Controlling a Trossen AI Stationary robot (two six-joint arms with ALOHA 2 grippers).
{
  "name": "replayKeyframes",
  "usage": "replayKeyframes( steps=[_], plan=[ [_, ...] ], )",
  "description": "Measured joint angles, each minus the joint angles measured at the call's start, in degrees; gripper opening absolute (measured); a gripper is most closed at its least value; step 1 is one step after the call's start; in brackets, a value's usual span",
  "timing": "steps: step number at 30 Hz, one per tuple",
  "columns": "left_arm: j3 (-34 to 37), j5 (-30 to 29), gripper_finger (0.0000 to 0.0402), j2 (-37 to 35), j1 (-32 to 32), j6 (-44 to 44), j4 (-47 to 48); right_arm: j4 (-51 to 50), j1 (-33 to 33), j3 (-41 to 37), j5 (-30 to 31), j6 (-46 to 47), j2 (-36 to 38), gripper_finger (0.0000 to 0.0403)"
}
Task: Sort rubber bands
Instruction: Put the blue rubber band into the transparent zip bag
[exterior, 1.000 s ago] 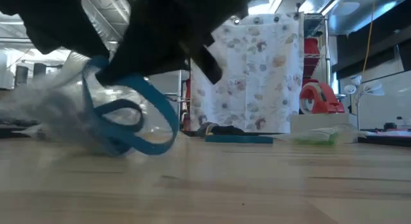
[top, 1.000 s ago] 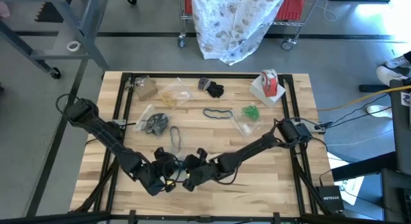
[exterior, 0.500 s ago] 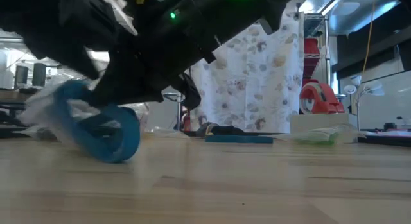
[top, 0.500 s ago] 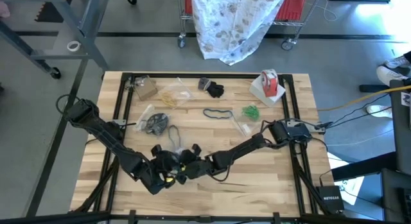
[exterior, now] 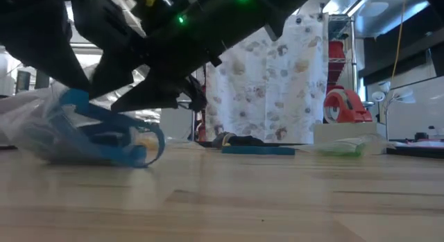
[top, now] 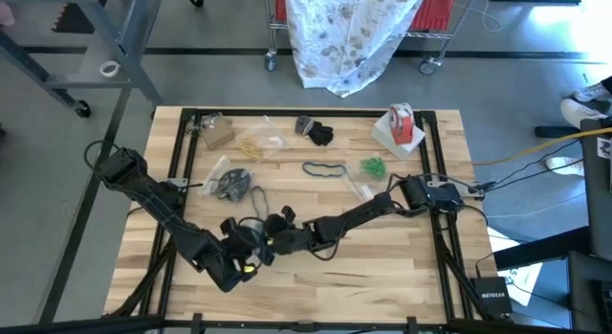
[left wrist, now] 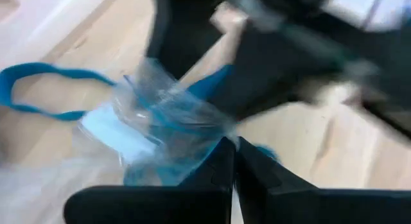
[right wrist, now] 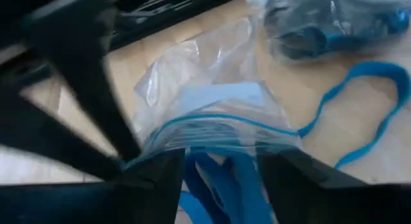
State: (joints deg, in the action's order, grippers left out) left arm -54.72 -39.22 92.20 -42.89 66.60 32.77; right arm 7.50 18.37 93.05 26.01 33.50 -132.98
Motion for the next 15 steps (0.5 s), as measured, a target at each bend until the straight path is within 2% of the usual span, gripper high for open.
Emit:
replayKeyframes(
  steps=[5, 11, 15],
  plan=[
    [0.0, 0.4, 0.0001, 0.0, 0.1, 1.6, 0.6, -1.0, 0.3, 0.0, -2.7, -5.3, 0.6, 0.0212],
    [0.0, -0.4, 0.0001, 0.0, 0.2, 1.6, 1.0, -5.4, 0.2, 0.0, -3.2, -8.3, 2.8, 0.0216],
    [0.0, -0.4, 0.0001, 0.0, 0.3, 1.5, 1.0, -10.2, 0.4, 0.0, -7.0, -9.9, 5.3, 0.0216]
  ],
)
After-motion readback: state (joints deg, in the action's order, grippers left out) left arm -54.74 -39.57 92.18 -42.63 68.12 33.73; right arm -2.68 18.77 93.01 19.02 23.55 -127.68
